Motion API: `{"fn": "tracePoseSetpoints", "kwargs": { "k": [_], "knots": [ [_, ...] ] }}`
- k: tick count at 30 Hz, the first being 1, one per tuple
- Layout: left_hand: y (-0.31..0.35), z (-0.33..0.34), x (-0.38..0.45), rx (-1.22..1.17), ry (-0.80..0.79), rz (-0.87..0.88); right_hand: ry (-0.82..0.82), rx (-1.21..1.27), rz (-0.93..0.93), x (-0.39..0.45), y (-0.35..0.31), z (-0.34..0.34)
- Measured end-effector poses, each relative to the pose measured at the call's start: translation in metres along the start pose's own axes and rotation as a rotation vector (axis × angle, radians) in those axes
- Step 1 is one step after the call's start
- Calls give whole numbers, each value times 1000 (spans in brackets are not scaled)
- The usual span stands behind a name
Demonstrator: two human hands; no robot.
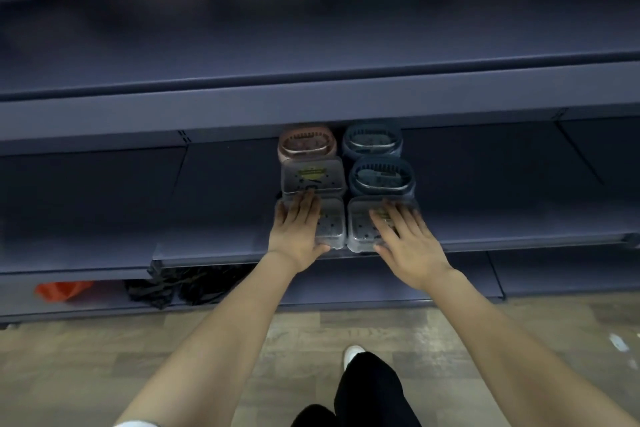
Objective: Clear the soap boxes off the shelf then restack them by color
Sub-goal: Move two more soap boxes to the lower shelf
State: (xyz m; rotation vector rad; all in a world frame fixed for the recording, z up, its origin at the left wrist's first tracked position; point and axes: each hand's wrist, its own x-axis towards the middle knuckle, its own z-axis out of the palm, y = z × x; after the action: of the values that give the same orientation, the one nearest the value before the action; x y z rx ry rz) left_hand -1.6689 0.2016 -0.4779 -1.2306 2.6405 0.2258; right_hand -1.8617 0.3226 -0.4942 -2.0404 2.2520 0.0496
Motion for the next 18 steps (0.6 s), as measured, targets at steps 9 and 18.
{"fn": "tracePoseSetpoints", "kwargs": {
  "k": [9,18],
  "knots": [
    [24,-36,-37,42,68,-30,-148,-81,24,-23,-14,-58],
    [33,-111,-120,-88,195,157,135,27,-59,-67,-53,-145]
  ]
}}
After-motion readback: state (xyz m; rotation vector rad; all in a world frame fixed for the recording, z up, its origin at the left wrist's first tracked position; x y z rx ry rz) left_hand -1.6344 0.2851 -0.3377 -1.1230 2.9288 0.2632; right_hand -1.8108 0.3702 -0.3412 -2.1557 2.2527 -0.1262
